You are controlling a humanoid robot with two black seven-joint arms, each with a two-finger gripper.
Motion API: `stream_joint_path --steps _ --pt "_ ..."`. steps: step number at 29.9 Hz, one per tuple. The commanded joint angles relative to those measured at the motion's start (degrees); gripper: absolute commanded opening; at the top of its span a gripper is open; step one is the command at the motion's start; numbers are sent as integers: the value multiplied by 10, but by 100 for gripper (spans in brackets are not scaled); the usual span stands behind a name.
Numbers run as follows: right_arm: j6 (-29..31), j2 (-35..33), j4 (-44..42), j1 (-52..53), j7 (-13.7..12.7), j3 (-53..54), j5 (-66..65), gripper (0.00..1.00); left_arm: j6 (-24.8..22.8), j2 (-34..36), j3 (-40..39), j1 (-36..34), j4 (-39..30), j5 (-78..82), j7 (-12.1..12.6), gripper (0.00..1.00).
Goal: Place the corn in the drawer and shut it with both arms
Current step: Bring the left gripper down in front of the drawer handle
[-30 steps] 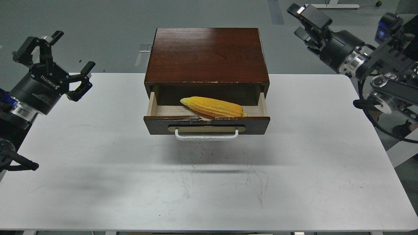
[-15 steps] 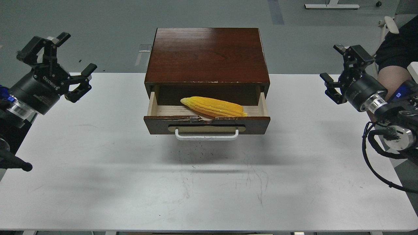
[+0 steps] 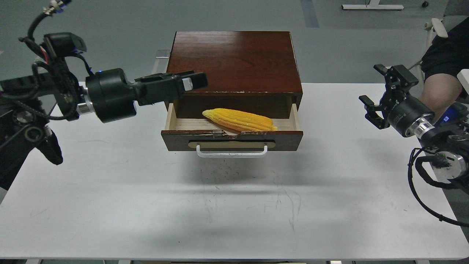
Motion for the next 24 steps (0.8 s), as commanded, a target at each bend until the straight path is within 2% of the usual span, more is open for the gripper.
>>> stream_joint_path --steps 1,6,8,9,11,13,14,15,17,20,22,23,24 --pt "-1 -1 0 -7 0 0 0 100 0 -46 30 -10 -13 99 0 99" --pt "-1 -1 -4 -17 0 0 -1 100 0 -94 97 -19 -13 152 0 94" --pt "0 -1 -8 -19 0 0 -1 100 0 -100 117 -16 -13 155 0 85" --pt "0 -1 -9 -21 0 0 -1 100 0 -102 132 -14 -13 155 0 72" --pt "0 -1 -10 -22 0 0 -1 100 0 -102 145 -14 -13 155 0 56" --pt "0 -1 -10 -26 0 0 -1 100 0 -104 168 -10 -13 149 0 23" --pt "0 -1 -10 -26 0 0 -1 100 0 -106 173 -7 -13 147 0 14" --pt "0 -1 -10 -26 0 0 -1 100 0 -107 179 1 -11 144 0 0" --pt "0 -1 -10 -26 0 -1 -1 100 0 -108 180 14 -8 137 0 0" --pt "0 -1 -10 -27 0 -1 -1 100 2 -109 178 54 3 41 1 0" --pt "1 -1 -10 -29 0 -1 -1 100 3 -107 177 73 19 -41 44 0" --pt "1 -1 -10 -29 0 -1 -1 100 3 -107 177 73 19 -42 44 0" --pt "1 -1 -10 -29 0 -1 -2 100 5 -108 175 80 25 -65 58 0"
